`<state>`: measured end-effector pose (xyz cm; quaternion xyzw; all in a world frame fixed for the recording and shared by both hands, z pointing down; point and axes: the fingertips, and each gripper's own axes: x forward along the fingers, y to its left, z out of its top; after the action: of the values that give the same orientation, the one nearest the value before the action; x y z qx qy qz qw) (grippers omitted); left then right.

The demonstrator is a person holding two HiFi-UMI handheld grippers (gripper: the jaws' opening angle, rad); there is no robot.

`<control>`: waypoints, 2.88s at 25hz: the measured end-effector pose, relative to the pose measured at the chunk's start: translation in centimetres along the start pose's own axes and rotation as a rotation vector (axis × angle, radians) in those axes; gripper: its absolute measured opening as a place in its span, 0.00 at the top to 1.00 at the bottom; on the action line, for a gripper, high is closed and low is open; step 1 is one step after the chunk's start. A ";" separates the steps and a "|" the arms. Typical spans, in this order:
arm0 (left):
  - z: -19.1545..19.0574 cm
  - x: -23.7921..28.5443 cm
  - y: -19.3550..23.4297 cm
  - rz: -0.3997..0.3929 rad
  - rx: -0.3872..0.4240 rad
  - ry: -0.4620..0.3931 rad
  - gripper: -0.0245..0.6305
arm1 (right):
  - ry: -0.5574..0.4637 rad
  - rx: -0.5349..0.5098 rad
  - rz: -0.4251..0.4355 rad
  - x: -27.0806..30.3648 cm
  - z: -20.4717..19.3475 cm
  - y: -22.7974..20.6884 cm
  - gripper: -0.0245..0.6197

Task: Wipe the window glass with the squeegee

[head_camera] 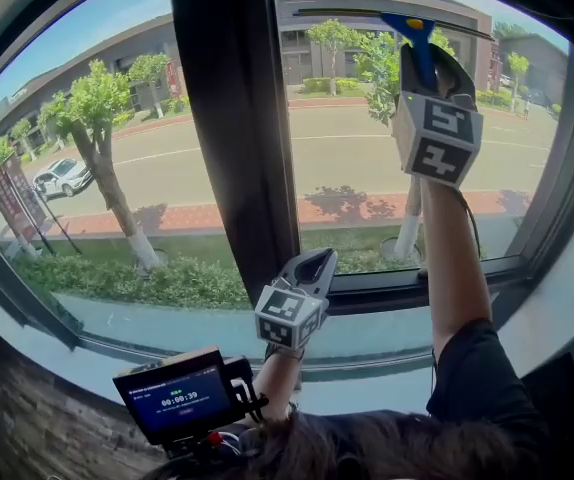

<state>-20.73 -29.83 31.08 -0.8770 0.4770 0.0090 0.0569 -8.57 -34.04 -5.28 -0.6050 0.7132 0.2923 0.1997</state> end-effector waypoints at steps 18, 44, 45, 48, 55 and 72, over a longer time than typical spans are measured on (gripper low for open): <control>1.0 -0.2 1.0 0.030 0.004 0.001 0.96 | -0.114 -0.050 -0.049 6.3 5.1 1.2 0.74; -0.2 -1.1 1.2 0.048 -0.033 0.022 0.96 | -0.116 -0.083 -0.023 3.1 1.5 3.3 0.74; -0.1 -1.1 1.2 0.047 -0.033 0.022 0.96 | -0.114 -0.085 -0.021 3.0 1.3 3.4 0.74; -0.1 -1.2 1.4 0.054 -0.033 0.018 0.96 | -0.109 -0.086 -0.018 2.5 0.7 3.7 0.74; -0.7 -1.7 1.7 0.064 -0.041 0.022 0.96 | -0.091 -0.088 -0.012 0.9 -1.0 4.4 0.75; -1.0 -1.8 1.8 0.062 -0.030 0.042 0.96 | -0.018 -0.091 0.014 -2.2 -6.5 6.2 0.75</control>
<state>-23.24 -29.40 32.06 -0.8626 0.5048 -0.0003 0.0333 -13.77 -36.06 2.08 -0.6059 0.7015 0.3312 0.1764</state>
